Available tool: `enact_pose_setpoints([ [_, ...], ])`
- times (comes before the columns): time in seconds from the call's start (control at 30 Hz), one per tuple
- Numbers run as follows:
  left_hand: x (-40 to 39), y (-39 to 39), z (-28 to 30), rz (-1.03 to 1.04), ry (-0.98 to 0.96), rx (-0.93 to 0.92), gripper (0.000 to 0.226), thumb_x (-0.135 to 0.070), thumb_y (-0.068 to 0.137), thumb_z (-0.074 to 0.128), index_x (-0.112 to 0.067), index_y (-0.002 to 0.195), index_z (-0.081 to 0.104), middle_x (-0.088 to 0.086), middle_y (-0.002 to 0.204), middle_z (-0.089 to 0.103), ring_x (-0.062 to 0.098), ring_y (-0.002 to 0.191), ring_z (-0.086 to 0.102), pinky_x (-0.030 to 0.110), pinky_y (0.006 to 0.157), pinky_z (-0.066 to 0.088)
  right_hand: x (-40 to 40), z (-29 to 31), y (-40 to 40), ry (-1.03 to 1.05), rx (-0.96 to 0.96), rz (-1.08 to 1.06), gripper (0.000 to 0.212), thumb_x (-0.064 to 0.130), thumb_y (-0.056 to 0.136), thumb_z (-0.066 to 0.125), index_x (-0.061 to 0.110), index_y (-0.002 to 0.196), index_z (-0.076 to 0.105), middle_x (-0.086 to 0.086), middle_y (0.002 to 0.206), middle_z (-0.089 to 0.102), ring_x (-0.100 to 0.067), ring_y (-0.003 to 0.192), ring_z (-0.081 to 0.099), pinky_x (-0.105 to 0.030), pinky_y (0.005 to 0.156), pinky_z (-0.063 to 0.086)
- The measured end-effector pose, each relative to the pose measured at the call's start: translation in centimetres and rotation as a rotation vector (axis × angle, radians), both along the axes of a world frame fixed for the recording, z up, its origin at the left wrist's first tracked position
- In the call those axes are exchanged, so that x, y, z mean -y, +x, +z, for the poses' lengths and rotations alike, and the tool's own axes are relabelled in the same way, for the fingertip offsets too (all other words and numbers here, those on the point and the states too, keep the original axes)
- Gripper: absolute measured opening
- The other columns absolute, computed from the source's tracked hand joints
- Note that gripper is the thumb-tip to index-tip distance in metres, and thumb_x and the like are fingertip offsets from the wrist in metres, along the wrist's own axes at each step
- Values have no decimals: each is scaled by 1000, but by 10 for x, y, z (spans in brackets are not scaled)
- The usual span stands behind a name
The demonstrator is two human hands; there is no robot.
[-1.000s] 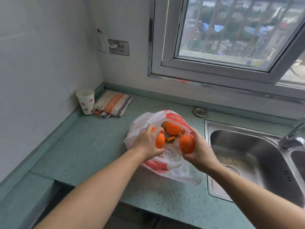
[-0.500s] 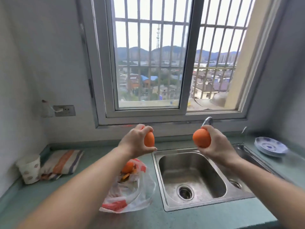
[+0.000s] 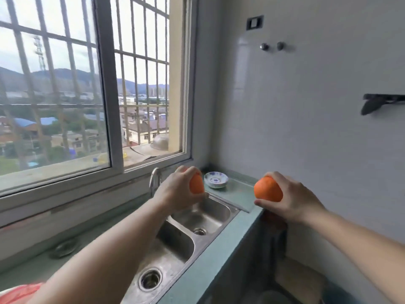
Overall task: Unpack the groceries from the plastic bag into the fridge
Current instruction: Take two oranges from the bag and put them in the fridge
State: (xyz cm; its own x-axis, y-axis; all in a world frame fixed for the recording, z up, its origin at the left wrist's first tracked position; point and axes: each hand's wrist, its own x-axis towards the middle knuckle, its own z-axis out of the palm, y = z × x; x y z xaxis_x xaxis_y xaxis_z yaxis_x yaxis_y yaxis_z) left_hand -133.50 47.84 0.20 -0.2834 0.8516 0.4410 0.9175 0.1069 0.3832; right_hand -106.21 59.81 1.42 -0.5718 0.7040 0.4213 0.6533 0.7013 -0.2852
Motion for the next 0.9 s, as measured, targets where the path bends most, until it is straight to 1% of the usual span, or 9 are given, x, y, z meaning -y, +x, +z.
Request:
enact_pose_setpoints([
  [0.1, -38, 55, -1, -135, -24, -15, 63, -59, 69, 73, -35, 123, 50, -6, 118, 50, 20, 103, 54, 37, 88, 50, -2, 2, 63, 54, -44, -146, 66, 56, 71, 73, 35, 127, 45, 5, 114, 50, -24, 97, 59, -34, 77, 47],
  [0.2, -68, 114, 9, -254, -8, -48, 62, -62, 66, 70, -37, 119, 50, -6, 116, 52, 20, 101, 55, 40, 87, 51, -7, 11, 132, 85, -121, -265, 64, 35, 70, 78, 28, 127, 51, -1, 122, 49, -27, 103, 58, -37, 84, 50],
  [0.3, -93, 179, 27, -353, 27, -61, 61, -62, 67, 70, -39, 119, 50, -8, 118, 53, 18, 100, 56, 37, 85, 51, -11, 22, 206, 102, -139, -371, 66, 27, 67, 79, 29, 127, 53, -2, 122, 50, -29, 108, 56, -38, 89, 49],
  [0.37, -109, 227, 39, -413, 59, -64, 61, -60, 68, 72, -38, 120, 50, -8, 119, 53, 18, 99, 56, 36, 84, 52, -9, 33, 256, 112, -176, -423, 64, 28, 67, 82, 28, 124, 54, 0, 119, 50, -25, 106, 55, -35, 87, 47],
  [0.43, -123, 280, 49, -477, 73, -35, 60, -56, 68, 75, -36, 120, 52, -7, 118, 52, 18, 99, 55, 36, 84, 52, -2, 43, 306, 120, -217, -485, 58, 39, 69, 82, 31, 119, 53, 6, 115, 48, -20, 101, 54, -36, 84, 48],
  [0.53, -144, 363, 57, -606, 71, -36, 62, -56, 69, 76, -34, 121, 51, -5, 120, 50, 22, 104, 53, 41, 87, 53, 9, 51, 380, 169, -242, -612, 44, 55, 76, 69, 35, 113, 54, 10, 111, 48, -18, 95, 54, -37, 79, 50],
  [0.7, -170, 502, 62, -804, 68, -76, 63, -58, 73, 73, -35, 125, 45, -7, 123, 47, 18, 105, 50, 35, 86, 55, 34, 52, 496, 223, -247, -810, 48, 50, 77, 69, 30, 120, 58, 7, 117, 55, -21, 104, 57, -36, 82, 50],
  [0.8, -180, 580, 61, -917, 55, -84, 67, -66, 71, 70, -38, 125, 42, -9, 122, 47, 17, 103, 51, 34, 84, 56, 57, 49, 559, 240, -223, -932, 43, 42, 74, 73, 28, 113, 61, 2, 114, 59, -25, 103, 60, -38, 82, 51],
  [0.9, -184, 647, 61, -1040, 47, -72, 67, -68, 70, 69, -38, 125, 43, -12, 120, 46, 14, 102, 50, 28, 81, 52, 81, 49, 612, 266, -250, -1071, 39, 42, 72, 74, 31, 105, 56, 5, 108, 55, -22, 95, 57, -35, 76, 48],
])
